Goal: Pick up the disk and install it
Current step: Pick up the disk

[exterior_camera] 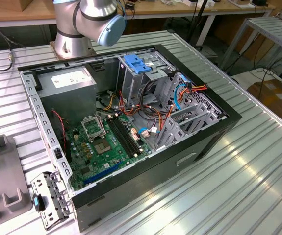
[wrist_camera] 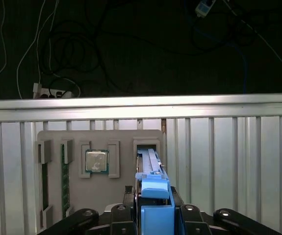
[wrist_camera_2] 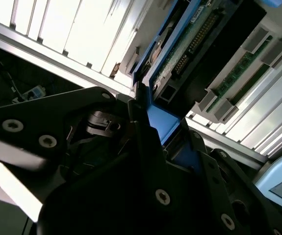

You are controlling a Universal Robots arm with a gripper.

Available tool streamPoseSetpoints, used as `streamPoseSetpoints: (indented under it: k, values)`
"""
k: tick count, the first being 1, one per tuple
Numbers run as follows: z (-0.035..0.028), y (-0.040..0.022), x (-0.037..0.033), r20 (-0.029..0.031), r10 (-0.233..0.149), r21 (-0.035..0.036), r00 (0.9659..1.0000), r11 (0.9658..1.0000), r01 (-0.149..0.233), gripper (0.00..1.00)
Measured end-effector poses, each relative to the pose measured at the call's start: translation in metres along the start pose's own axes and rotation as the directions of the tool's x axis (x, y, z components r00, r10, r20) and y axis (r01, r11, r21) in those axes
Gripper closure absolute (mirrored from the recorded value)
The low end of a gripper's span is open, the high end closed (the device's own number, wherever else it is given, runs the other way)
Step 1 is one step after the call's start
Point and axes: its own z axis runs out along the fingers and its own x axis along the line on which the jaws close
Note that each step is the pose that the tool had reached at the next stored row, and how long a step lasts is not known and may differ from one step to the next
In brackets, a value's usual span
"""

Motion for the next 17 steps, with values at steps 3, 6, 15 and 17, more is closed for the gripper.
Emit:
streamPoseSetpoints:
  k: [3, 6, 15, 17]
  values:
    - [0.0000, 0.0000, 0.0000, 0.0000, 0.000, 0.0001, 1.0000, 1.0000, 0.000, 0.63]
    - [-0.0001, 0.0000, 0.0000, -0.0001, 0.000, -0.0001, 1.0000, 1.0000, 0.000, 0.63]
    - [-0.0032, -0.0001, 0.0001, -0.0001, 0.000, -0.0001, 1.0000, 1.0000, 0.000, 0.63]
    - [-0.0075, -0.0002, 0.0002, -0.0001, 0.000, -0.0004, 1.0000, 1.0000, 0.000, 0.63]
